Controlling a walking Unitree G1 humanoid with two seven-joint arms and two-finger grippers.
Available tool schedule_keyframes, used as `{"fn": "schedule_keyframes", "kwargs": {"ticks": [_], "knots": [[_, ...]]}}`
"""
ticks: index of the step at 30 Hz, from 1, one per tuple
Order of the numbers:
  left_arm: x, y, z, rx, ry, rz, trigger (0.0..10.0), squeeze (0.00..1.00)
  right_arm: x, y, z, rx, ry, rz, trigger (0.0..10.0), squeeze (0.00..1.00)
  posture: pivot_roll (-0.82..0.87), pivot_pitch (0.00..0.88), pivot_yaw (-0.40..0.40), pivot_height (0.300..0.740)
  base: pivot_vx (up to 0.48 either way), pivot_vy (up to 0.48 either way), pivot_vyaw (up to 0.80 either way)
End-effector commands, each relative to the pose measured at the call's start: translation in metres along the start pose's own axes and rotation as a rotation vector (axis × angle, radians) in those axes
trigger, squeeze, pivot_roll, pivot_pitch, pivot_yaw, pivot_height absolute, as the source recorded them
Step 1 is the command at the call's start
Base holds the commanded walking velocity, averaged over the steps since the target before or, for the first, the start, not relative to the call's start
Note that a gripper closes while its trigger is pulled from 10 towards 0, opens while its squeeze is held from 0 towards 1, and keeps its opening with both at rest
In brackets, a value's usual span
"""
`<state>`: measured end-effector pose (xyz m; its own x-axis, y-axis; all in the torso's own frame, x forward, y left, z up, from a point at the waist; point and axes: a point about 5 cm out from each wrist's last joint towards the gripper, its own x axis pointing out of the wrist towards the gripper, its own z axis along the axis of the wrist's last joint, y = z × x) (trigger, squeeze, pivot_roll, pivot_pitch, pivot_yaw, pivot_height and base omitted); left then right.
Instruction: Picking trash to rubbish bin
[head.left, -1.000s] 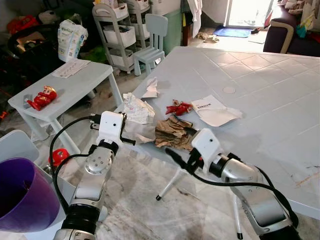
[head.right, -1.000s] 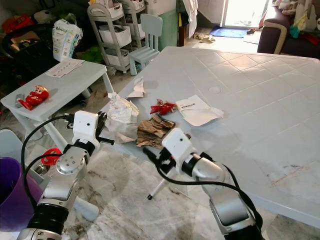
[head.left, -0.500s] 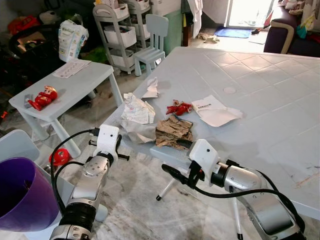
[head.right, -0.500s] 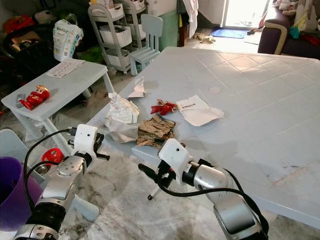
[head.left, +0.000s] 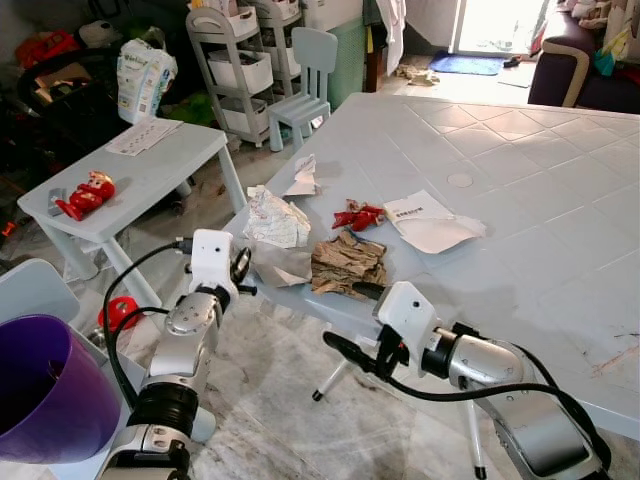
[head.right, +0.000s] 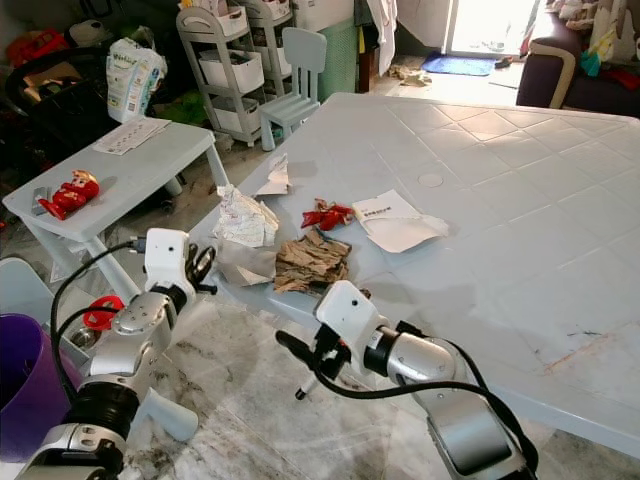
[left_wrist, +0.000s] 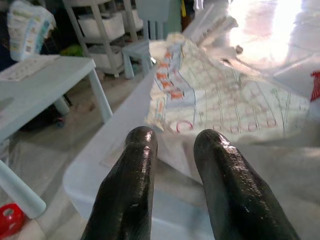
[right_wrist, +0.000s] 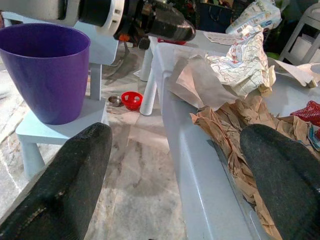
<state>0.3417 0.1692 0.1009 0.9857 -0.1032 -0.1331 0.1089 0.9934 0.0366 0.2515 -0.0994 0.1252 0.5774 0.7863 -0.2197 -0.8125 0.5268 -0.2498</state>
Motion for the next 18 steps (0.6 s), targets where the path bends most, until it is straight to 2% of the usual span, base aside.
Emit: {"fn": "schedule_keyframes", "kwargs": {"ticks": [1,3,4,7,9,10,13,18], "knots": [[0.000,0.005,0.008,-0.011,-0.041,0.019,10.0,1.00,0.003,0.004,0.005,-0.010,-0.013,0.015,10.0,0.00,-0.03,0.026,0.104,0.740,0.000,0.000,0.00],[0.000,0.003,0.010,-0.038,-0.051,0.017,10.0,1.00,0.003,0.004,0.005,-0.011,-0.013,0.016,10.0,0.00,-0.02,0.026,0.103,0.740,0.000,0.000,0.00],[0.001,-0.001,0.009,-0.102,-0.036,0.019,10.0,1.00,0.004,0.004,0.005,-0.012,-0.012,0.017,10.0,0.00,-0.02,0.026,0.103,0.740,0.000,0.000,0.00],[0.003,-0.004,0.007,-0.186,-0.002,0.029,10.0,1.00,0.004,0.004,0.005,-0.015,-0.011,0.018,10.0,0.00,-0.03,0.027,0.104,0.740,0.000,0.000,0.00],[0.006,-0.010,0.006,-0.234,0.017,0.017,10.0,1.00,0.004,0.004,0.005,-0.016,-0.010,0.018,10.0,0.00,-0.03,0.027,0.104,0.740,0.000,0.000,0.00],[0.008,-0.017,0.003,-0.258,0.048,-0.004,10.0,1.00,0.004,0.004,0.005,-0.015,-0.009,0.017,10.0,0.00,-0.02,0.026,0.102,0.740,0.000,0.000,0.00],[0.011,-0.024,-0.002,-0.299,0.100,0.002,10.0,1.00,0.004,0.005,0.005,-0.015,-0.008,0.018,10.0,0.00,-0.03,0.026,0.105,0.740,0.000,0.000,0.00],[0.015,-0.032,-0.001,-0.317,0.129,-0.007,10.0,1.00,0.004,0.004,0.005,-0.016,-0.007,0.013,10.0,0.00,-0.03,0.026,0.109,0.740,0.000,0.000,0.00]]}}
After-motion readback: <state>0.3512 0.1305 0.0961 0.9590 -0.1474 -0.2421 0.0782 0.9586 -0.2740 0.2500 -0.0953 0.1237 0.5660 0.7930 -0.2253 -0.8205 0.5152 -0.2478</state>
